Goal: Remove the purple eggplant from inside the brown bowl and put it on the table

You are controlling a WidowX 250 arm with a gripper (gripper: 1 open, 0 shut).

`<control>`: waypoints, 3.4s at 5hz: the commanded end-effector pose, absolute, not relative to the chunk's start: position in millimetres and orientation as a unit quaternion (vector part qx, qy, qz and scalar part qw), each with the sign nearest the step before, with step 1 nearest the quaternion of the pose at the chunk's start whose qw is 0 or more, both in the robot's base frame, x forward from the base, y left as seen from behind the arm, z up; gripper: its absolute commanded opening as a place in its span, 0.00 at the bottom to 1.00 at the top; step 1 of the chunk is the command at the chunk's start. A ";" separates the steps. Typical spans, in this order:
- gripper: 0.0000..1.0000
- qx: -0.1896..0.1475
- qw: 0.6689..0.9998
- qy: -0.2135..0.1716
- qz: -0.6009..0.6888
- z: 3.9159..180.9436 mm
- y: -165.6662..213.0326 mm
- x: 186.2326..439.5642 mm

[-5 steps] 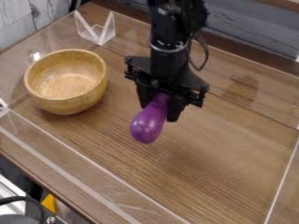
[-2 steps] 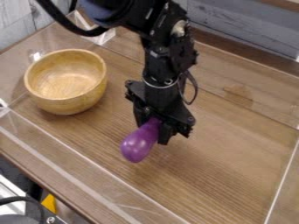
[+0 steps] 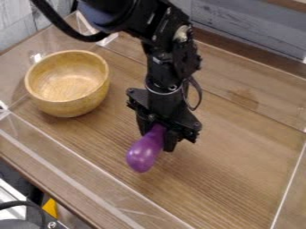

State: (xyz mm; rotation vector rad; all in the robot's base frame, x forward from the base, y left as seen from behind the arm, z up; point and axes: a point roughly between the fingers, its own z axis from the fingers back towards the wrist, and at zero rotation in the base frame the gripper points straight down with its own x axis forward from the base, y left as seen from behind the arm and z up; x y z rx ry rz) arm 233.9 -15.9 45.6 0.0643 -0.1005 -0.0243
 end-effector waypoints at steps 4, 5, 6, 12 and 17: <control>0.00 0.011 0.997 -0.067 -0.022 35.0 -26.9 240.9; 0.00 0.003 0.998 -0.066 -0.021 30.2 -33.0 240.8; 0.00 -0.002 0.997 -0.065 0.039 32.7 -33.1 236.0; 0.00 -0.038 0.998 -0.049 0.030 42.9 -49.1 254.9; 1.00 -0.039 0.994 -0.050 0.087 50.3 -41.6 279.8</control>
